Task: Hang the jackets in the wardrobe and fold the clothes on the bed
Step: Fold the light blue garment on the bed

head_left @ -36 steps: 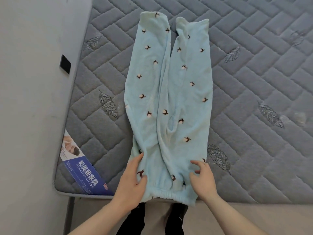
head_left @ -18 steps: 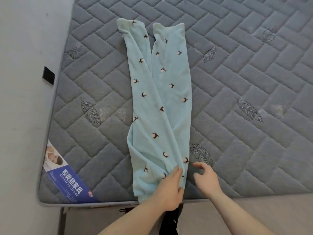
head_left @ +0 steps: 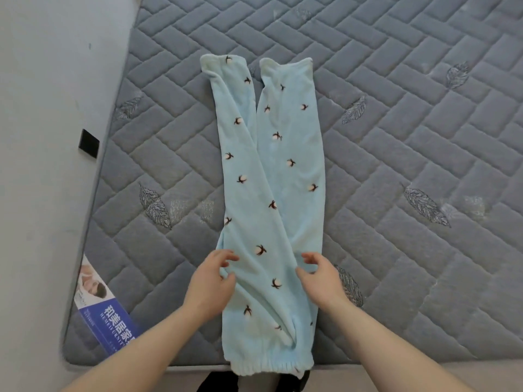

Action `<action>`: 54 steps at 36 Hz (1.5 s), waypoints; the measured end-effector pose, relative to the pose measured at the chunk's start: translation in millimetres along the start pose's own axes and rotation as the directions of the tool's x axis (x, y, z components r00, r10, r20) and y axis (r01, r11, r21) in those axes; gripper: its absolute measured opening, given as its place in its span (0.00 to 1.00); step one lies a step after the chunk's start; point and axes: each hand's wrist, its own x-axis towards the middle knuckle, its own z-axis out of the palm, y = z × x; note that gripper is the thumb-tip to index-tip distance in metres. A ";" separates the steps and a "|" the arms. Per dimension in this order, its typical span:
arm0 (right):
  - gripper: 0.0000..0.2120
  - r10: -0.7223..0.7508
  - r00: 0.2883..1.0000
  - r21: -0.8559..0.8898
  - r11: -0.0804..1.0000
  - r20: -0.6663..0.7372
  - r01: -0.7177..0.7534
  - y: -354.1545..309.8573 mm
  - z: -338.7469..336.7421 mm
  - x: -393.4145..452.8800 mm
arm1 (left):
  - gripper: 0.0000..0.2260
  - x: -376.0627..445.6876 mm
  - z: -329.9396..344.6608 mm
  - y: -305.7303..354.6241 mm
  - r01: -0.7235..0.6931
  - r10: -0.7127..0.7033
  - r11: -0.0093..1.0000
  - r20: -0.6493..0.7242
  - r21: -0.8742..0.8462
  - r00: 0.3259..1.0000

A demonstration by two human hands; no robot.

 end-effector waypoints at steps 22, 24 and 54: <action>0.02 -0.023 0.983 0.030 0.999 -0.184 0.029 -110.8 36.8 136.2 | 0.30 187.0 -47.0 -28.8 0.025 -0.055 0.975 0.127 0.222 0.990; 0.05 -0.098 0.966 0.087 0.989 -0.241 0.122 -110.9 30.2 130.6 | 0.31 191.7 -45.5 -26.8 0.034 -0.060 0.974 0.109 0.225 0.992; 0.19 -0.170 0.914 -0.019 0.984 -0.367 0.176 -138.0 -44.4 241.2 | 0.52 332.4 -40.0 37.5 0.413 -0.454 0.815 0.006 0.407 0.891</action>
